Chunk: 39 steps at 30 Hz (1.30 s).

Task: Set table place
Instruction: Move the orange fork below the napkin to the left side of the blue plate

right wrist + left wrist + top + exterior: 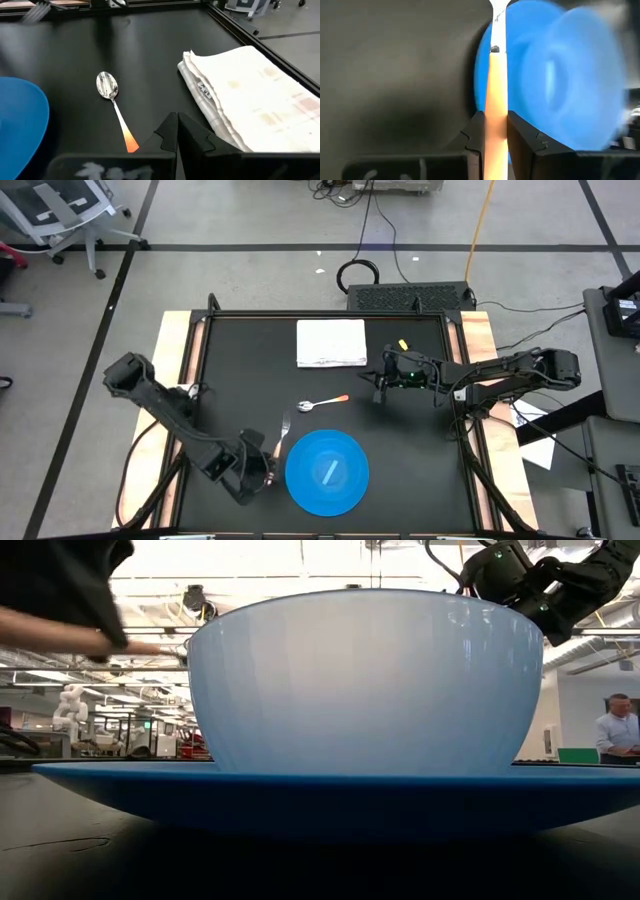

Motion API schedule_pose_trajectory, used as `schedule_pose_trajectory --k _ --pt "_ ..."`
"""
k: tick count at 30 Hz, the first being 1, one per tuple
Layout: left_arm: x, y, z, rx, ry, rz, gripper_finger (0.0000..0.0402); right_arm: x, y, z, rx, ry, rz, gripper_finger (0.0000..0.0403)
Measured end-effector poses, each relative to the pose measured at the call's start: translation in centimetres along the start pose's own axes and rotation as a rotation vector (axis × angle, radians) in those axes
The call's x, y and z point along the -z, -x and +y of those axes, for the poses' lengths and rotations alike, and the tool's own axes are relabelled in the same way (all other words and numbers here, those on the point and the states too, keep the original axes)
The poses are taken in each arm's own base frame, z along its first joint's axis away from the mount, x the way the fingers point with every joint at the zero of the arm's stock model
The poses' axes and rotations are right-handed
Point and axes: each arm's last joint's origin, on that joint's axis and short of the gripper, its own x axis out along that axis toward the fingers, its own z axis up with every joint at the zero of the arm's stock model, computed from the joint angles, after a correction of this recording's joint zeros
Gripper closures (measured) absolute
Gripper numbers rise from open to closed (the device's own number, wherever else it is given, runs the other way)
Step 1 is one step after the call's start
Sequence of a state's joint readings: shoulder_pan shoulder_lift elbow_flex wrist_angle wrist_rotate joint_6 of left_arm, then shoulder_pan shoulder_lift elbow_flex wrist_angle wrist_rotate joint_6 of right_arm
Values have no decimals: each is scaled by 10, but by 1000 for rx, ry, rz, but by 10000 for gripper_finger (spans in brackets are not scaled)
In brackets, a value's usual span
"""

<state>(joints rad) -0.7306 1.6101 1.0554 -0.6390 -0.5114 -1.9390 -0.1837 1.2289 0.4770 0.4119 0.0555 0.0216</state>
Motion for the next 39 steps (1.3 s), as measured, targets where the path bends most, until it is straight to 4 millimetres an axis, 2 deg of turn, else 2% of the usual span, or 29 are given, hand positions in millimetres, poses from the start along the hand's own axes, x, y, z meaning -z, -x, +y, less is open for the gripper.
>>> schedule_pose_trajectory --k 6,9,19,39 --pt "18 -7 6 -77 -5 72 349 -2 0 0 0 -1 -22 403" --pt "25 -8 3 -71 -11 85 349 -2 0 0 -1 -18 -25 403" --pt "47 -22 13 -107 11 89 349 -2 0 0 -1 -28 -25 403" --pt "52 -19 16 -130 43 118 349 -2 0 0 -1 -28 -25 403"
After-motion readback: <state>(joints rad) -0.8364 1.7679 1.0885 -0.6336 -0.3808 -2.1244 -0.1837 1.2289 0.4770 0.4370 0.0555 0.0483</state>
